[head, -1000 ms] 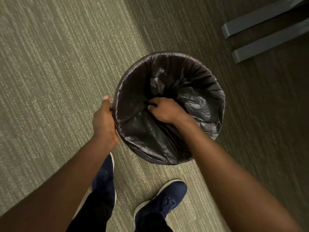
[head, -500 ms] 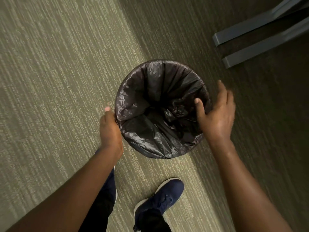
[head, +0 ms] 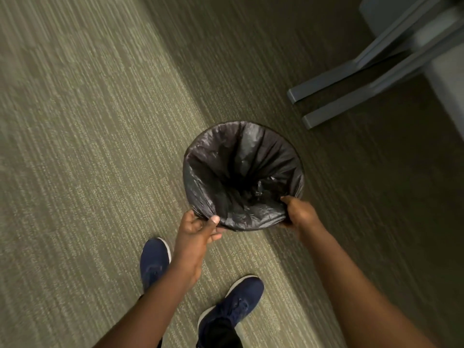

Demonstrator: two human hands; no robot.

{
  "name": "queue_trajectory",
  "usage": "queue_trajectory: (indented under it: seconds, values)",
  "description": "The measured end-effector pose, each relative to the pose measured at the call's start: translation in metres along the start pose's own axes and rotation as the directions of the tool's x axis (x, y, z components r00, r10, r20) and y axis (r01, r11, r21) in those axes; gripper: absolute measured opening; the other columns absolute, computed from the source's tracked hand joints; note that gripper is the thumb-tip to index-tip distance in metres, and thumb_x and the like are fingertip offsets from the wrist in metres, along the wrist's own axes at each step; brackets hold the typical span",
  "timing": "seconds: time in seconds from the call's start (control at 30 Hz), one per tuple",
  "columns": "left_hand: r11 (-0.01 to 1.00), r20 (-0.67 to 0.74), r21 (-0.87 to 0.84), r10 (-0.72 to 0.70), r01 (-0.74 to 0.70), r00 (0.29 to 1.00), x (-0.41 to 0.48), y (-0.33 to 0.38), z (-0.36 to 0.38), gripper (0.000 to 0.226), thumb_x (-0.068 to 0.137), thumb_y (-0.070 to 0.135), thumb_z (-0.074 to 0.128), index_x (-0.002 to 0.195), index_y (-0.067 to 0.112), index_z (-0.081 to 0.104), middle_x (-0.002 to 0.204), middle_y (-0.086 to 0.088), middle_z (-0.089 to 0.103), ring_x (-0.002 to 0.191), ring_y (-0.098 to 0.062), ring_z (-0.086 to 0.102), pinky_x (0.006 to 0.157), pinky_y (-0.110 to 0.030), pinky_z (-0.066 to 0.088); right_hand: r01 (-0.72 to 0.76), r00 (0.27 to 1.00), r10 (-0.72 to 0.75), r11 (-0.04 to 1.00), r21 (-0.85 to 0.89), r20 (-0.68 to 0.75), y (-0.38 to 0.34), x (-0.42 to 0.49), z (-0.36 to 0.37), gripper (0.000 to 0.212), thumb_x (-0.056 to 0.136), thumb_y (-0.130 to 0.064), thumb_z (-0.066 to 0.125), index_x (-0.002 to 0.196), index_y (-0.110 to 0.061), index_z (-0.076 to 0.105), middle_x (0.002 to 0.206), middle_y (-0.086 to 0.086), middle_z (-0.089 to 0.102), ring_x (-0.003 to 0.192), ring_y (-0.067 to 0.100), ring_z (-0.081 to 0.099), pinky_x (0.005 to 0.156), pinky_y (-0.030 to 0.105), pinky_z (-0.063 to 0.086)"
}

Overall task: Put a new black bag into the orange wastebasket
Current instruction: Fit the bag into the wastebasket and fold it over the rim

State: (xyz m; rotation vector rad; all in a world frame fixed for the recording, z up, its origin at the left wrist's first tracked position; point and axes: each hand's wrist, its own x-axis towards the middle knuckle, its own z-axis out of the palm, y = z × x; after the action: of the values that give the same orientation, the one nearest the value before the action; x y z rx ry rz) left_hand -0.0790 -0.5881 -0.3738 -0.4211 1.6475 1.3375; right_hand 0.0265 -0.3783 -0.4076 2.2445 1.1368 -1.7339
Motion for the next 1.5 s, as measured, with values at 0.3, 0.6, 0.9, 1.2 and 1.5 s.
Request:
queue_trajectory:
  seconds: [0.3,0.6,0.9,1.2,1.5]
  values:
    - [0.954,0.063,-0.293,-0.053,0.069,0.997,-0.033,0.059,0.056,0.011,0.094,0.001,0.060,0.093,0.011,0.056,0.080,-0.007,0.058,0.072,-0.020,0.058,0.085,-0.045,0.058,-0.133,0.991,0.119,0.907,0.401,0.059,-0.012,-0.061,-0.049,0.015,0.102,-0.012,0.051,0.114,-0.006,0.059,0.080,0.011,0.063,0.050,0.023,0.062,0.028,0.020,0.042]
    - [0.965,-0.033,-0.259,-0.050,0.040,0.998,0.040,0.080,0.149,0.029,0.098,-0.004,0.047,0.078,0.018,0.050,0.059,-0.001,0.066,0.042,-0.011,0.058,0.039,-0.024,0.046,-0.114,0.993,0.114,0.819,0.562,0.035,-0.029,0.002,-0.055,0.036,0.100,-0.016,0.053,0.131,0.000,0.060,0.118,0.019,0.070,0.078,0.024,0.066,0.041,0.028,0.057]
    - [0.943,0.057,-0.290,-0.154,0.164,0.986,0.114,0.078,0.216,0.022,0.103,0.017,0.045,0.088,0.015,0.062,0.075,-0.003,0.066,0.066,-0.017,0.063,0.059,-0.030,0.053,0.000,0.982,0.130,0.717,0.698,-0.134,-0.046,0.072,-0.058,0.031,0.098,-0.015,0.059,0.125,-0.003,0.063,0.104,0.018,0.067,0.068,0.025,0.062,0.033,0.023,0.049]
    - [0.971,0.423,-0.090,-0.165,0.223,0.891,0.138,0.029,0.286,0.024,0.090,0.033,0.069,0.109,0.018,0.068,0.078,0.003,0.078,0.070,-0.016,0.074,0.062,-0.032,0.060,0.050,0.980,0.137,0.526,0.849,-0.142,-0.058,0.118,-0.082,0.022,0.102,-0.018,0.052,0.123,-0.013,0.058,0.091,0.008,0.064,0.074,0.018,0.060,0.039,0.020,0.053]
    - [0.991,0.533,-0.049,-0.082,0.127,0.842,0.164,0.013,0.358,0.011,0.093,0.016,0.067,0.084,0.013,0.062,0.069,-0.001,0.074,0.065,-0.019,0.069,0.067,-0.034,0.057,0.151,0.973,0.079,0.491,0.858,-0.217,-0.079,0.170,-0.121,0.041,0.102,-0.028,0.051,0.135,-0.005,0.058,0.101,0.015,0.067,0.076,0.025,0.063,0.071,0.037,0.058]
